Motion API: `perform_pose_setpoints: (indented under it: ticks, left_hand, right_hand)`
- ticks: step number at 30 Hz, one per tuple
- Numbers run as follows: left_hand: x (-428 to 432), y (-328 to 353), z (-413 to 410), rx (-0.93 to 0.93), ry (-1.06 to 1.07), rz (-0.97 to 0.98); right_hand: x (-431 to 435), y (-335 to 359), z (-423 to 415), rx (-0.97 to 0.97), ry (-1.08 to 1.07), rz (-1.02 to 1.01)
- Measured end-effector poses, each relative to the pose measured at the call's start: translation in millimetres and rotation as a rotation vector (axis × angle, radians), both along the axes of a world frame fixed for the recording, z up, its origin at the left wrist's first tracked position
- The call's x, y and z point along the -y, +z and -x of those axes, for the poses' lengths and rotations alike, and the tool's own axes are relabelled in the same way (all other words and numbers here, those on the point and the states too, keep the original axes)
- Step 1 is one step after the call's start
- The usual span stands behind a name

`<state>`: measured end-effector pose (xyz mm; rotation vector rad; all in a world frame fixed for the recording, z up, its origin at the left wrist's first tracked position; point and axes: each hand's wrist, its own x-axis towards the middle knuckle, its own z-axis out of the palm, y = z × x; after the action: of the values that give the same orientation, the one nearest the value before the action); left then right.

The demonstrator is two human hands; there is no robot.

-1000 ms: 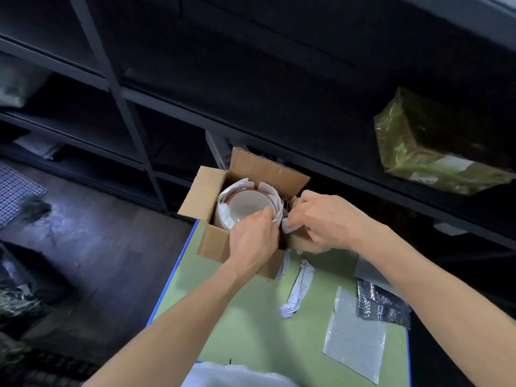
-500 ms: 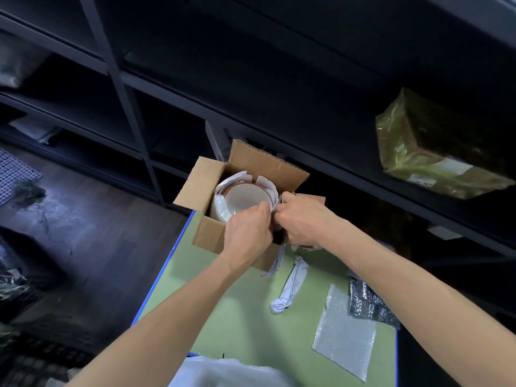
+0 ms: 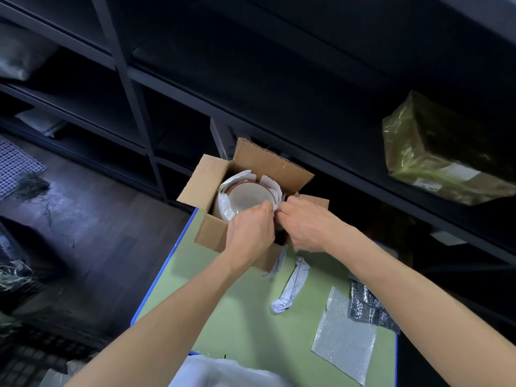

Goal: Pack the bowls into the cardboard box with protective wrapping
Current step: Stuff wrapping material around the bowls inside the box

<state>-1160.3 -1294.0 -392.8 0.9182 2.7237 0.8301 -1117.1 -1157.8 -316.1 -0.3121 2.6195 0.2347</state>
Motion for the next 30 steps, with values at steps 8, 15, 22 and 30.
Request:
perform_pose_setpoints:
  ticks: [8,15,22,30]
  left_hand:
    - [-0.2,1.3,-0.4,0.002,-0.036,-0.042]
    - [1.5,4.9,1.1,0.021,-0.052,-0.039]
    - [0.9,8.4,0.1,0.014,-0.042,-0.008]
    - [2.2,7.9,1.0,0.024,-0.060,-0.003]
  right_hand:
    - [-14.6,11.2,-15.6,-0.093,-0.084,0.066]
    - [-7.3,-1.0,-11.6,-0.161,-0.060,-0.005]
    - [-5.0,2.7,-22.5,-0.242,-0.134,0.046]
    - [-4.9,-8.8,-41.5,-0.392,-0.173,0.065]
